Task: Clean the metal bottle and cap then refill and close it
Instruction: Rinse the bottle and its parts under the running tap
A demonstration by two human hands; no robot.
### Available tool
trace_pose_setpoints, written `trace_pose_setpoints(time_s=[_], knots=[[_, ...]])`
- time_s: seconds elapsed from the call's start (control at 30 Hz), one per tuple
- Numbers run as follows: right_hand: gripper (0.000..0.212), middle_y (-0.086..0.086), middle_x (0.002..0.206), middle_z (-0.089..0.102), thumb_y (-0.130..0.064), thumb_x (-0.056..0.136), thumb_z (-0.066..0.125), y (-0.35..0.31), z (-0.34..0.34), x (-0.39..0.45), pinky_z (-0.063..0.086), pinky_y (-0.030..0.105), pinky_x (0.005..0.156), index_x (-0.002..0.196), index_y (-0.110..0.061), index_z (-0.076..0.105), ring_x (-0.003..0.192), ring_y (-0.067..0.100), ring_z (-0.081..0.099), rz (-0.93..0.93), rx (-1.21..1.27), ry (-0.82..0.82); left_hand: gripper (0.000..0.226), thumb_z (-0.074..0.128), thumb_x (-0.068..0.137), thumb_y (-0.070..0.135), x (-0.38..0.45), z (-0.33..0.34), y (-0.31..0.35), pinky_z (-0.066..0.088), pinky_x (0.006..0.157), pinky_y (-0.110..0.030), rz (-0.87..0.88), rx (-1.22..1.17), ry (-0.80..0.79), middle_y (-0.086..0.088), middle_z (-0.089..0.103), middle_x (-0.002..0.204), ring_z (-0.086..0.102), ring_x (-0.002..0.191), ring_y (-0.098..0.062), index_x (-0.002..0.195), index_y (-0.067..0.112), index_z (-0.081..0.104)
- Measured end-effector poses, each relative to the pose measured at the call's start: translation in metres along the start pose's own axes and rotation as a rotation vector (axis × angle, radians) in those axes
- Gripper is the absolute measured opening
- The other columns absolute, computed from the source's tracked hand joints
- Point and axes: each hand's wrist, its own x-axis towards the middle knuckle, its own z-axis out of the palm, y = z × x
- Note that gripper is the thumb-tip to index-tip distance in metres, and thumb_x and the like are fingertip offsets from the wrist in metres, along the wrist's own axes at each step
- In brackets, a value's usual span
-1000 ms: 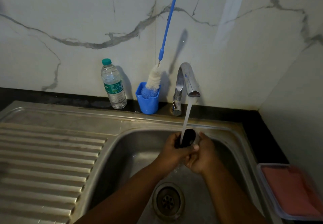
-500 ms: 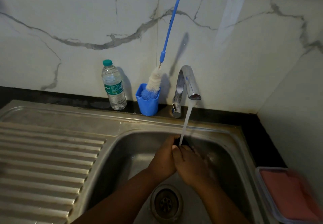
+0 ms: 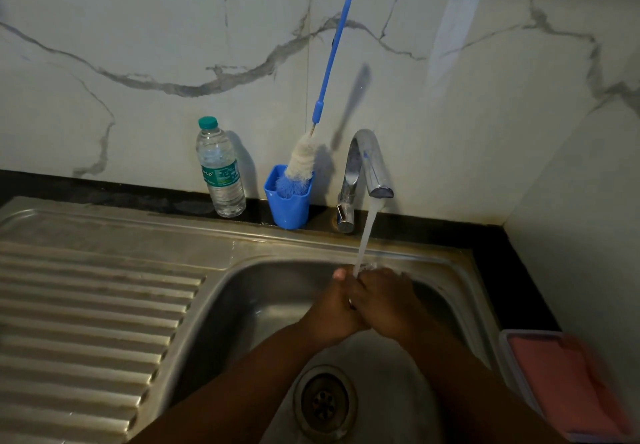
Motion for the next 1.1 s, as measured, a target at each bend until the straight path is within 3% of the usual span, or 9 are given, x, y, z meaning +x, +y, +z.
trace_pose_setpoints(time_s=[0.07,0.23,0.37,0.5,0.7,0.83,0.93,1.03,1.1], knots=[[0.092,0.001,0.123,0.058,-0.088,0.068,0.008,-0.009,0.012,-0.002,0.034,0.045,0.105,0.114,-0.028,0.061,0.118,0.023,0.051,0.016,0.084,0.016,0.029,0.064,0.09,0.015,0.002,-0.001,-0.001,0.049,0.085,-0.018,0.013,-0.043,0.079,-0.004,0.061,0.104,0.063,0.098,-0.009,0.11,-0.004,0.056],[0.105,-0.011,0.128,0.056,-0.091,0.063,-0.01,0.017,0.012,-0.02,0.025,0.03,0.105,0.123,-0.034,0.055,0.119,0.008,0.047,-0.266,-0.125,-0.072,0.062,0.077,0.073,0.033,-0.005,-0.024,-0.006,0.044,0.09,-0.012,-0.029,-0.108,0.024,0.003,0.055,0.113,0.057,0.106,0.0,0.119,0.001,0.048],[0.059,-0.018,0.09,0.064,-0.073,0.088,0.023,0.034,0.0,-0.007,0.036,0.018,0.082,0.105,-0.034,0.064,0.082,-0.01,0.051,-0.465,-0.21,0.034,0.048,0.072,0.081,0.005,-0.004,-0.016,0.0,0.054,0.084,-0.022,-0.244,-0.259,-0.197,-0.006,0.059,0.112,0.062,0.1,-0.016,0.123,0.005,0.048],[0.066,-0.007,0.083,0.067,-0.071,0.083,0.022,0.015,0.015,-0.006,0.043,0.023,0.077,0.092,-0.025,0.069,0.078,0.003,0.062,-0.07,0.197,0.005,0.019,0.065,0.085,-0.004,-0.004,-0.016,0.012,0.052,0.073,-0.023,-0.328,-0.212,-0.362,-0.01,0.059,0.089,0.064,0.074,-0.007,0.092,0.01,0.055],[0.028,-0.007,0.08,0.073,-0.02,0.098,0.042,0.022,0.025,-0.025,0.046,0.015,0.075,0.09,-0.017,0.069,0.08,0.001,0.066,-0.019,0.786,-0.147,0.056,0.07,0.073,0.012,-0.012,-0.037,0.002,0.057,0.072,-0.03,-0.55,-0.559,-0.249,-0.013,0.061,0.114,0.068,0.086,-0.02,0.124,0.016,0.046],[0.018,0.003,0.089,0.067,-0.023,0.095,0.05,0.02,0.03,-0.018,0.05,0.019,0.072,0.09,-0.012,0.063,0.081,0.012,0.065,0.141,0.863,0.058,0.043,0.058,0.088,0.049,-0.019,-0.017,0.0,0.046,0.051,-0.015,-0.67,-0.942,-0.274,-0.009,0.065,0.086,0.058,0.06,-0.009,0.103,0.01,0.066],[0.015,0.006,0.113,0.065,-0.026,0.092,0.056,-0.001,0.052,0.008,0.047,0.038,0.095,0.093,-0.016,0.069,0.104,0.021,0.063,0.32,1.273,0.491,0.057,0.049,0.089,0.062,-0.012,0.006,0.004,0.047,0.041,-0.016,-0.784,-1.178,-0.2,-0.006,0.063,0.061,0.058,0.044,-0.009,0.082,0.007,0.065],[0.012,0.004,0.101,0.067,-0.016,0.093,0.056,-0.011,0.049,-0.007,0.054,0.025,0.075,0.093,-0.022,0.066,0.092,0.017,0.065,0.162,1.456,0.032,0.059,0.051,0.088,0.062,0.003,0.003,0.003,0.046,0.044,-0.02,-0.757,-1.213,0.029,-0.006,0.062,0.067,0.057,0.048,-0.011,0.083,0.005,0.067],[0.023,0.003,0.097,0.064,-0.005,0.094,0.05,0.004,0.052,0.007,0.05,0.012,0.059,0.111,-0.018,0.059,0.083,0.009,0.064,0.213,1.122,-0.006,0.06,0.051,0.082,0.068,0.012,-0.01,0.001,0.037,0.04,-0.015,-0.822,-1.089,0.076,-0.002,0.058,0.064,0.05,0.045,-0.007,0.076,0.01,0.067]])
